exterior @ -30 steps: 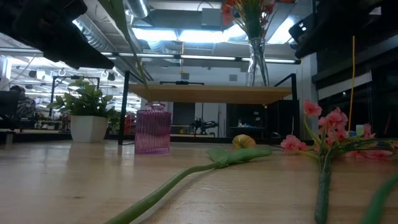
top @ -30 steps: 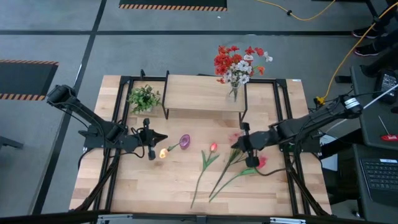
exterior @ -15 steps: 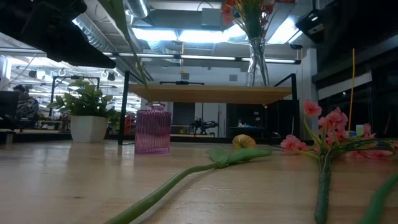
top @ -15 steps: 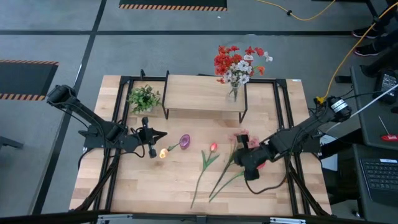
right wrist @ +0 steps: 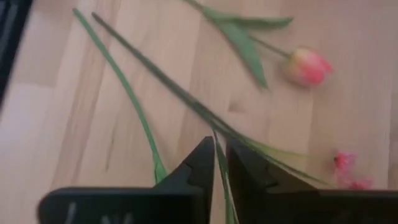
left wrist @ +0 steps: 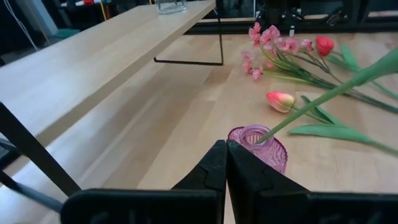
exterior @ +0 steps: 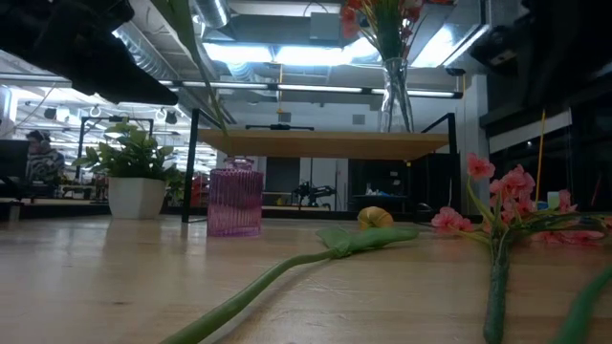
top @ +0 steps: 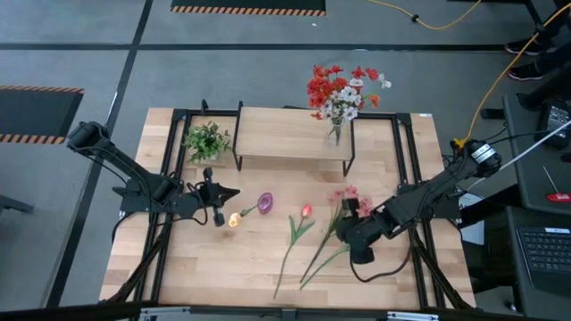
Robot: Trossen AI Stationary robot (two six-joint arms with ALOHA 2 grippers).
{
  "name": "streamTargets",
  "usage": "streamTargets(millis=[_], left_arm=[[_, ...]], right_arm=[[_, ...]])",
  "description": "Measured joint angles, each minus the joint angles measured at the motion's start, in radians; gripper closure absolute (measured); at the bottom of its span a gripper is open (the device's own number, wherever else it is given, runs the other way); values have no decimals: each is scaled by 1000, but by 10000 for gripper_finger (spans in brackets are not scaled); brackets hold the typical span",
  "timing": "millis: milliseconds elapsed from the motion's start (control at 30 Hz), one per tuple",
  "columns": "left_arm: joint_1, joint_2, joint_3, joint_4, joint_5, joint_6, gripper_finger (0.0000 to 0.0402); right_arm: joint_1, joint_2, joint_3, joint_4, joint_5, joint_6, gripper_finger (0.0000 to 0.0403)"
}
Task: Pick and place flowers into a vace then onto a shelf
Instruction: Put the red flower into the purple vase
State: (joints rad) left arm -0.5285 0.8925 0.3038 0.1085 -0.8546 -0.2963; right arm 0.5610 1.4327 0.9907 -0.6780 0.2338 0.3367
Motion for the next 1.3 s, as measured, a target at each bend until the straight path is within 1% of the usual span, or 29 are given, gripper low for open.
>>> streamTargets(millis=[100,333,433,533,667,800,967,1133,1200,1300], left_arm=[[0,0,0,0,2,-33,400],[0,0,0,0,3,-34,399],[0,0,0,-2,4,-34,400],[0,0,0,-4,31,-63,399],[0,0,0,-7,101,-83,400],[0,0,0,-7,94,-83,399],[0,0,0,-7,91,-84,400],[0,0,0,-8,90,-84,399],[0,0,0,-8,90,-84,400],[0,0,0,-8,90,-84,400]], right_arm=[[7,13,-15,1,-7,-1,328],[42,104,-16,35,-21,2,260],[58,152,-17,87,-52,24,239],[71,195,-17,122,-92,65,227],[96,244,-17,129,-105,108,226],[113,286,-17,129,-107,107,229],[111,326,-17,128,-94,129,229],[103,348,-14,125,-102,130,231],[103,350,-14,119,-104,129,241],[103,350,-14,116,-105,130,274]])
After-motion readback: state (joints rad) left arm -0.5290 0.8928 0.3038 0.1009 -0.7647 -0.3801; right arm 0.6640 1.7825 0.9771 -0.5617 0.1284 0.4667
